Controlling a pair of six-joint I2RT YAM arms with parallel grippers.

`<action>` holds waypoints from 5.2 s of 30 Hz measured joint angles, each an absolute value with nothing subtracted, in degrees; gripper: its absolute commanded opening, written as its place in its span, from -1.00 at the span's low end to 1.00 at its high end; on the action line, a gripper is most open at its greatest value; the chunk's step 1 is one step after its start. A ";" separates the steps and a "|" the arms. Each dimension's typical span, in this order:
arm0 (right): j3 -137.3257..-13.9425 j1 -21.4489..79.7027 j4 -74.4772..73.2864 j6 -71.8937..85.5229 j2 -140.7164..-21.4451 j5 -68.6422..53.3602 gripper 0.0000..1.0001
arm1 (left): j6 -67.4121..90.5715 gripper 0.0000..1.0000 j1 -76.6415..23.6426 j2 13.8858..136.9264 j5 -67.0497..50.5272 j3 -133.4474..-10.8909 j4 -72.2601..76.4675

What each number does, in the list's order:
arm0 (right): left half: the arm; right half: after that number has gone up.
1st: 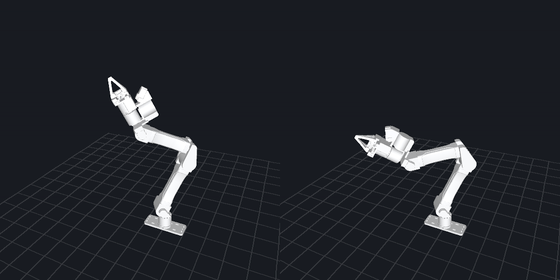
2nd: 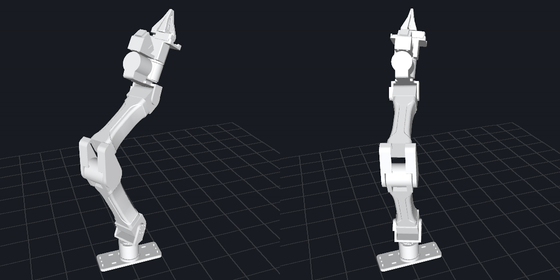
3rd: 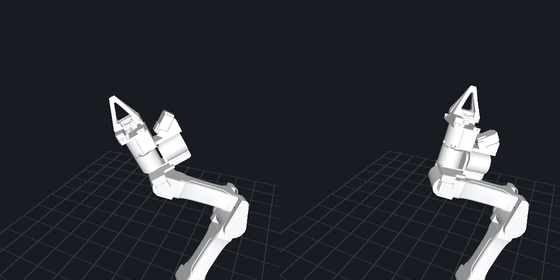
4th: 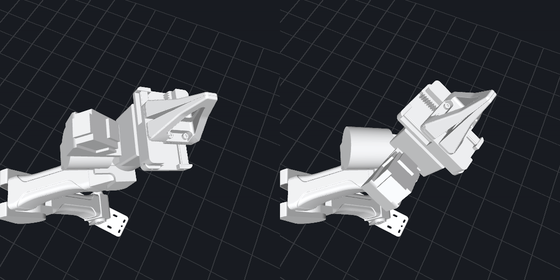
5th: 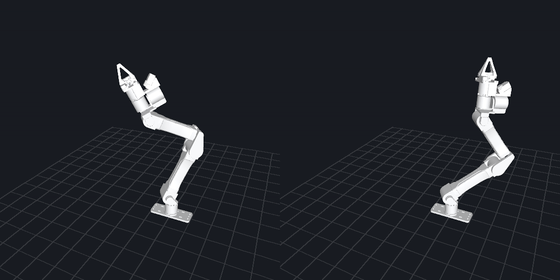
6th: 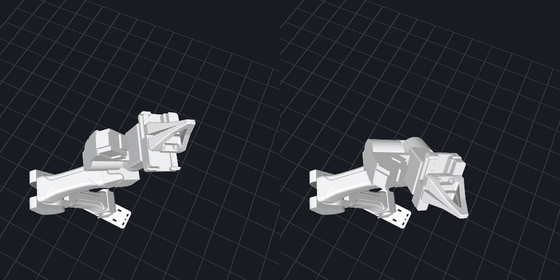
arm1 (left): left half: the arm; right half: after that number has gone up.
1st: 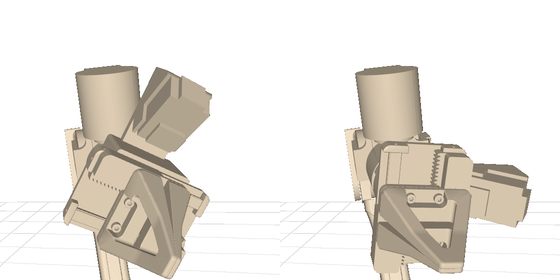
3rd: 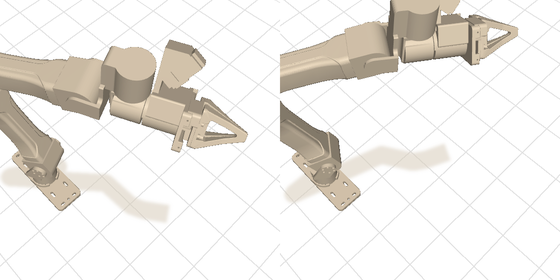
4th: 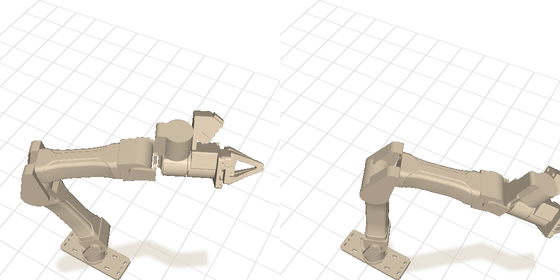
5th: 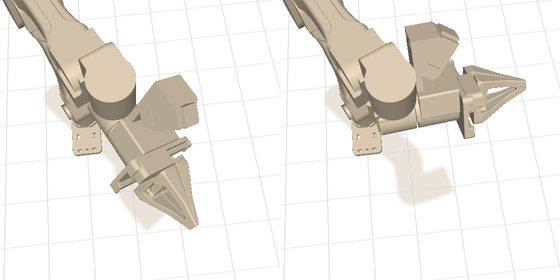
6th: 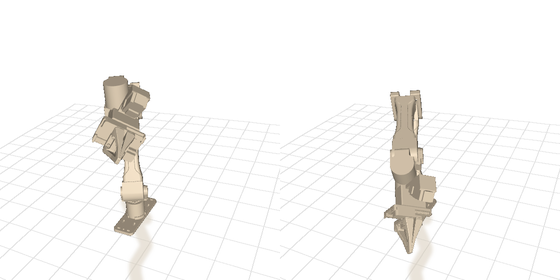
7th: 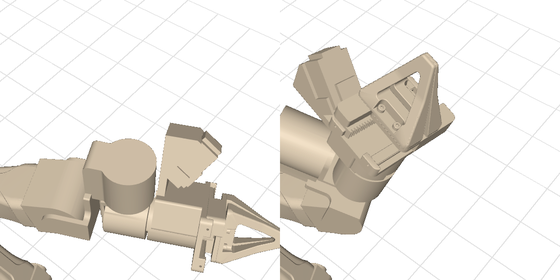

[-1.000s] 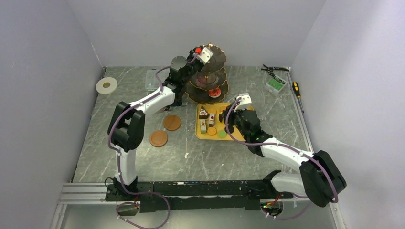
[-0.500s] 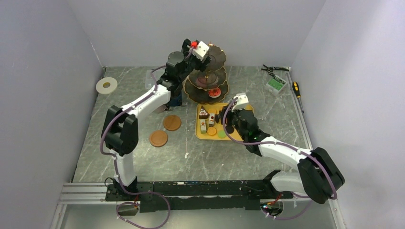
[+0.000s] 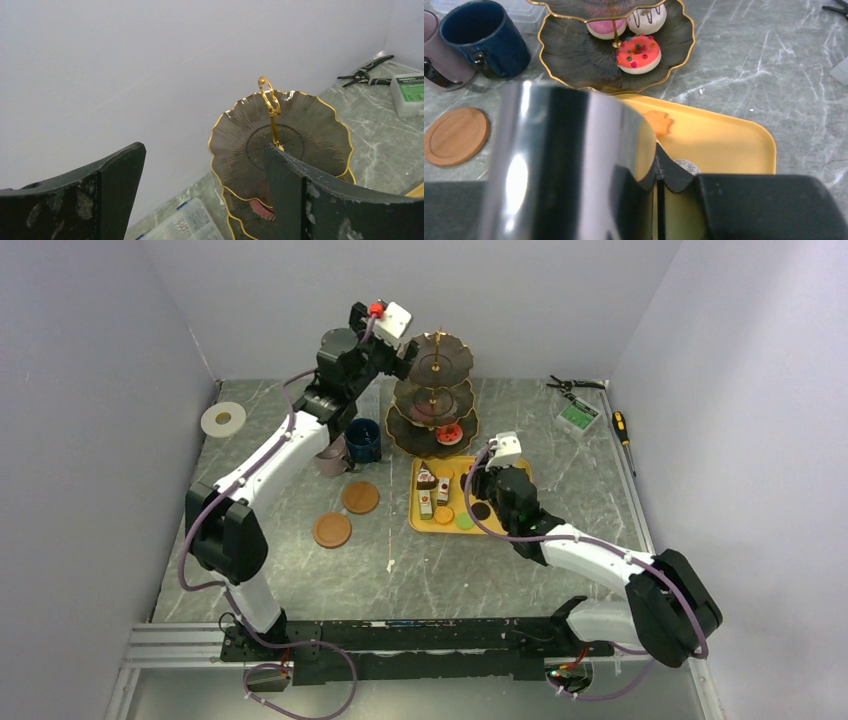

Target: Serve the afternoon tea

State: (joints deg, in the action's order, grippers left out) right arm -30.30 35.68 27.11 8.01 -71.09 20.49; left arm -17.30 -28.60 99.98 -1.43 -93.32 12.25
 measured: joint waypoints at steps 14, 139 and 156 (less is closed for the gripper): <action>-33.45 35.68 26.17 3.77 -66.78 14.28 -0.52 | -15.03 0.87 -23.20 92.42 1.10 -91.98 4.54; -58.50 30.68 -1.63 37.39 -101.36 20.03 0.07 | -12.82 0.87 -19.53 89.34 -12.21 -87.05 -7.90; -59.35 31.29 -3.95 37.91 -95.33 17.72 0.08 | -12.82 0.87 -19.53 89.25 -12.23 -86.46 -8.01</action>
State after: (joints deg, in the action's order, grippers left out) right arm -59.35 31.29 -3.95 37.91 -95.33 17.72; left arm -12.82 -19.53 89.25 -12.23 -86.46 -8.01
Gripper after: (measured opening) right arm 0.547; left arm 0.932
